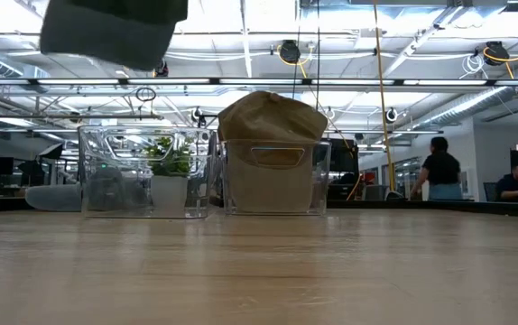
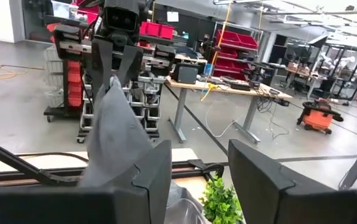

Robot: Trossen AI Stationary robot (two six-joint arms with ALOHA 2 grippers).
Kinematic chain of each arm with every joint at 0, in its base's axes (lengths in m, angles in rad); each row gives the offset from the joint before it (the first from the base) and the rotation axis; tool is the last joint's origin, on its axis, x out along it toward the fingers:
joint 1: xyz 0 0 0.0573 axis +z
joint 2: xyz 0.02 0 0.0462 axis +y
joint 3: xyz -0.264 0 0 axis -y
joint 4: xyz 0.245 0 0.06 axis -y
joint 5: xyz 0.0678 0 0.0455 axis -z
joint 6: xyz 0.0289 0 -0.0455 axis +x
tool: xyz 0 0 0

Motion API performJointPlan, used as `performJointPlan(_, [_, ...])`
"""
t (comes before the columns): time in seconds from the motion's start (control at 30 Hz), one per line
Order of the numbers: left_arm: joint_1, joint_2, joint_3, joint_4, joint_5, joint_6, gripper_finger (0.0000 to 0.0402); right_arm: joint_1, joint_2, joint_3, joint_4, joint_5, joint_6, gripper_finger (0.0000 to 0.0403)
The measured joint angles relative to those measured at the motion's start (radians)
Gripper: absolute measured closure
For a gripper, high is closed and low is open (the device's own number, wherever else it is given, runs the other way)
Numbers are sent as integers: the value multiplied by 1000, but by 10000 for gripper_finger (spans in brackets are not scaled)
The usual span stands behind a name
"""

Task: Pick & Place hat
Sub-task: Put the right blue cap into the left transparent bin

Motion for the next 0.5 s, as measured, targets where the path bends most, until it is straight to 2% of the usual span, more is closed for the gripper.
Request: performJointPlan(0.5, [-53,11,0,34,-217,146,380,0,0,0,0,-4,1,255])
